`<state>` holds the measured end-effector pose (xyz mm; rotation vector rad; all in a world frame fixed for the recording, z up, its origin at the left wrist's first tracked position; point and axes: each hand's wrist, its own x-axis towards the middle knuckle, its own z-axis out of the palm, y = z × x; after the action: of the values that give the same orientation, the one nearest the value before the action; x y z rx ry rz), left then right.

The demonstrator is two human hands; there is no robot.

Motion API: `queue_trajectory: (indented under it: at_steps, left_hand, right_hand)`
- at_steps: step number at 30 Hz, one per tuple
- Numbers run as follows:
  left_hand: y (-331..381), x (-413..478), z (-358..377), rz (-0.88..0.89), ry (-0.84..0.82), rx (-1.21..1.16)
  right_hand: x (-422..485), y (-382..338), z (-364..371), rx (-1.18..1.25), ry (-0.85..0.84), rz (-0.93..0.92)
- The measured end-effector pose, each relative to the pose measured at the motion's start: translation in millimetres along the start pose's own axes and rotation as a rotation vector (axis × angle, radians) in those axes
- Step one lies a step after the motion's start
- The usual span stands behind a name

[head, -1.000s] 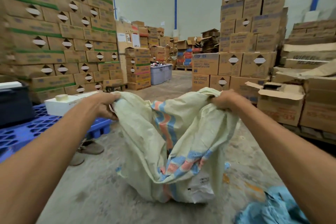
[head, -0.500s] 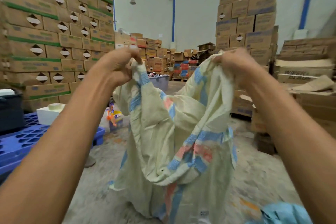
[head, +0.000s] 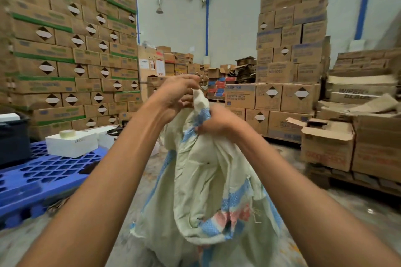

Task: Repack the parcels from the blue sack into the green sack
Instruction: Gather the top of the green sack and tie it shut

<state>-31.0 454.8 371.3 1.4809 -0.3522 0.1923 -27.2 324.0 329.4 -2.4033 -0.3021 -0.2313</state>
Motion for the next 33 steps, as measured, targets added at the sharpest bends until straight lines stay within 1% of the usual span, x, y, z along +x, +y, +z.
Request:
queue_trajectory:
  at_steps: [1, 2, 3, 5, 6, 7, 9, 10, 11, 12, 13, 15, 18, 20, 22, 23, 24, 25, 27, 29, 30, 31, 32, 33]
  left_hand:
    - [-0.8, 0.5, -1.8, 0.020, 0.017, -0.017]
    - [-3.1, 2.5, -4.2, 0.051, 0.085, 0.034]
    - [-7.0, 5.2, -6.1, 0.079, 0.191, 0.171]
    - [-21.4, 9.8, -13.4, 0.106, 0.475, 0.616]
    - [-28.6, 9.6, -17.0, 0.049, 0.532, 0.773]
    - [-34.4, 9.3, -20.1, -0.086, 0.453, 0.803]
    - [-40.6, -0.5, -18.9, -0.383, 0.102, 0.633]
    - [-41.3, -6.8, -14.8, -0.482, -0.067, 0.525]
    - [-44.7, -9.7, -10.8, -0.502, -0.158, 0.423]
    - [-49.6, -10.8, -6.4, -0.480, -0.172, 0.310]
    - [-54.0, -12.4, -0.3, -0.457, -0.142, 0.215]
    - [-59.0, -8.5, 7.0, -0.403, -0.012, 0.110]
    - [-40.7, 6.9, -2.9, -0.227, 0.141, 0.126]
    - [-8.8, 9.5, -9.8, -0.102, 0.189, 0.132]
    - [25.1, 3.8, -9.7, -0.005, 0.207, 0.119]
    - [37.4, -3.7, -6.3, 0.027, 0.190, 0.113]
    - [43.4, -10.1, -1.0, 0.043, 0.146, 0.112]
    - [45.4, -16.0, 4.7, 0.059, 0.068, 0.123]
    - [33.8, -25.2, 18.1, 0.090, -0.172, 0.171]
    - [12.7, -29.7, 35.5, 0.076, -0.413, 0.264]
    - [0.7, -27.3, 45.8, 0.083, -0.471, 0.365]
    - [-9.2, -26.7, 56.1, 0.099, -0.489, 0.450]
    - [-17.7, -23.7, 65.1, 0.110, -0.444, 0.502]
    - [-24.3, -21.5, 72.4, 0.112, -0.377, 0.495]
  right_hand:
    - [1.6, 1.7, -1.8, -0.016, 0.065, 0.007]
    - [2.4, 3.7, -4.9, -0.015, 0.119, 0.024]
    - [1.6, 5.7, -10.1, 0.012, 0.177, 0.048]
    - [4.7, 10.6, -21.1, 0.101, 0.279, 0.090]
    - [6.4, 13.1, -26.4, 0.151, 0.317, 0.109]
    - [6.6, 13.6, -31.1, 0.206, 0.337, 0.132]
    - [8.1, 13.3, -37.7, 0.289, 0.350, 0.179]
    - [9.3, 12.4, -39.4, 0.316, 0.342, 0.198]
    - [7.2, 8.5, -40.7, 0.342, 0.321, 0.211]
    - [6.4, 5.4, -41.8, 0.365, 0.296, 0.225]
    - [2.2, 0.9, -43.7, 0.402, 0.270, 0.243]
    - [-3.6, -3.2, -51.7, 0.506, 0.197, 0.276]
    - [-12.9, -2.3, -70.2, 0.695, 0.060, 0.292]
    - [-18.7, 0.0, -84.4, 0.827, 0.075, 0.285]
    - [-24.8, 0.4, -102.3, 1.118, 0.137, 0.208]
    - [-28.2, -1.5, -111.1, 1.244, 0.168, 0.154]
    - [-31.3, -4.1, -118.7, 1.291, 0.210, 0.115]
    - [-32.2, -7.5, -124.2, 1.261, 0.264, 0.093]
    - [-33.9, -16.6, -126.6, 1.135, 0.349, 0.078]
    - [-38.3, -29.1, -116.8, 1.077, 0.339, 0.062]
    - [-40.4, -35.6, -109.5, 1.069, 0.337, 0.055]
    - [-41.6, -40.9, -102.5, 1.050, 0.366, 0.051]
    - [-41.8, -43.1, -97.4, 0.995, 0.426, 0.040]
    - [-39.8, -43.0, -93.6, 0.892, 0.492, 0.018]
